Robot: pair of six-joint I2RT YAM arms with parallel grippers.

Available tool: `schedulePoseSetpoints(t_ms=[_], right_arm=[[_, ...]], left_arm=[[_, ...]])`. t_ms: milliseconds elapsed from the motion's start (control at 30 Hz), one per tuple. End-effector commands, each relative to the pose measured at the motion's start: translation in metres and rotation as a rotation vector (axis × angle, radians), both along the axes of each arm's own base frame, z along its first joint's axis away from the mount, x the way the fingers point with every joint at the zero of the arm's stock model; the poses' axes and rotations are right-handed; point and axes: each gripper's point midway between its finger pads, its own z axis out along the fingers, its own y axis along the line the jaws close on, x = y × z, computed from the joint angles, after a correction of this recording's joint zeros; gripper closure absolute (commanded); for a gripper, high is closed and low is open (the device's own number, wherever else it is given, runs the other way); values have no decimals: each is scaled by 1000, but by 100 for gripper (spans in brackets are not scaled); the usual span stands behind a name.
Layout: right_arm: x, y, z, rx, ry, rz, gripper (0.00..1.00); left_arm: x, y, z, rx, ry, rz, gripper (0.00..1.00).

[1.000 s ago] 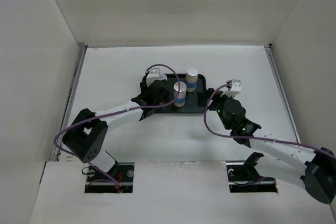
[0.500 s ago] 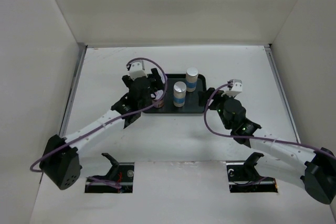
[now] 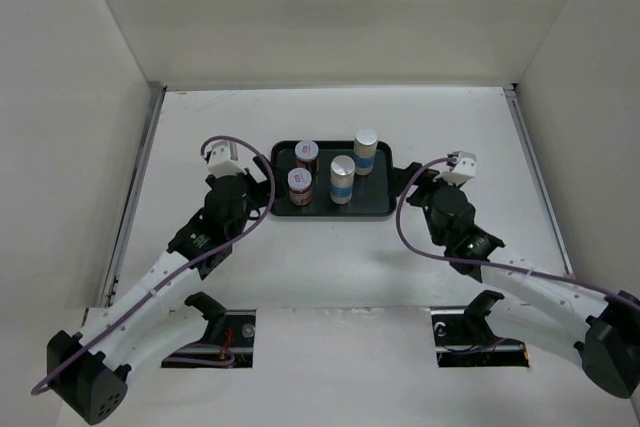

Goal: Organize the condiment bottles

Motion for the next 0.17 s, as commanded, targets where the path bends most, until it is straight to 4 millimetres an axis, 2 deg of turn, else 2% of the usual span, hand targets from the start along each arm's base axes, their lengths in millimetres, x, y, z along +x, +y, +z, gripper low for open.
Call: schedulePoseSetpoints(t_ms=[0,133], right_arm=[[0,-18,16,30,-37,-62,0],[-1,-37,25,24,-43,-105,0]], left_arm=[[-15,-7,-7,-59,28,-42,0],[-16,-12,-10,-55,39,-55,0]])
